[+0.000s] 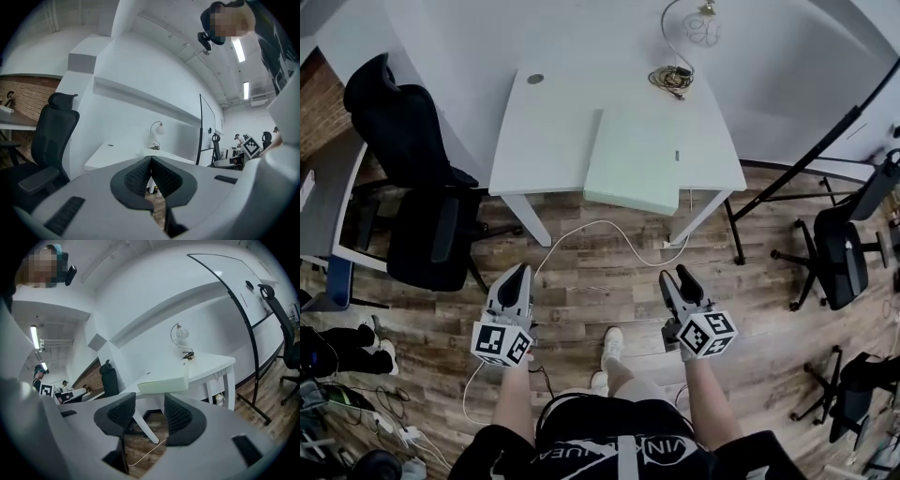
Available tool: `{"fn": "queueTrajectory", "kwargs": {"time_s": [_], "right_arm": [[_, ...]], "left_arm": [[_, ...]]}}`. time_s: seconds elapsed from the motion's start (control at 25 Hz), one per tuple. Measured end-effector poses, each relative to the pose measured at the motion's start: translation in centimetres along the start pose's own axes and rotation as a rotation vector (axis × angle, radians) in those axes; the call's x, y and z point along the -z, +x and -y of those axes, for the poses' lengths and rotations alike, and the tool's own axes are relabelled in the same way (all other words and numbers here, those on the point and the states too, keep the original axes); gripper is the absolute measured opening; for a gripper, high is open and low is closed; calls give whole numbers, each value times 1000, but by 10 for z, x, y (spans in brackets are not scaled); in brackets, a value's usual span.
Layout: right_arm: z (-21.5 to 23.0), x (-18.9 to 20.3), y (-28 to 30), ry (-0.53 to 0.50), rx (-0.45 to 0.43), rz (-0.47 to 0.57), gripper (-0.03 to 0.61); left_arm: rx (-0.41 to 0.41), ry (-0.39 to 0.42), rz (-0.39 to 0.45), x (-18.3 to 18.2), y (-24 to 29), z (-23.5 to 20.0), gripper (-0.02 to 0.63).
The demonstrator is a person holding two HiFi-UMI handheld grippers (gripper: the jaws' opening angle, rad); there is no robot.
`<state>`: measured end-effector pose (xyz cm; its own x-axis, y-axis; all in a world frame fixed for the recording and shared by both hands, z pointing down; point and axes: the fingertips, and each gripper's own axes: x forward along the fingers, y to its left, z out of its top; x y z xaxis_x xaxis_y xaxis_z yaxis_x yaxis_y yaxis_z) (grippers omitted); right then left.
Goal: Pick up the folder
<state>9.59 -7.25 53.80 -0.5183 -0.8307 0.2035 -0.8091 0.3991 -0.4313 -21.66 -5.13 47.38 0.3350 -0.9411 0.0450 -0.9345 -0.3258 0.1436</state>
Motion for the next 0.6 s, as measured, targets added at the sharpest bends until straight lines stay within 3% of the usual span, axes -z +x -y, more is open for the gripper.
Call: {"fn": "queueTrajectory", "kwargs": {"time_s": [0.6], "right_arm": [[28,0,62,64,-55,-60,189]], "left_arm": [[-24,4,-39,5,59,-7,14]]}}
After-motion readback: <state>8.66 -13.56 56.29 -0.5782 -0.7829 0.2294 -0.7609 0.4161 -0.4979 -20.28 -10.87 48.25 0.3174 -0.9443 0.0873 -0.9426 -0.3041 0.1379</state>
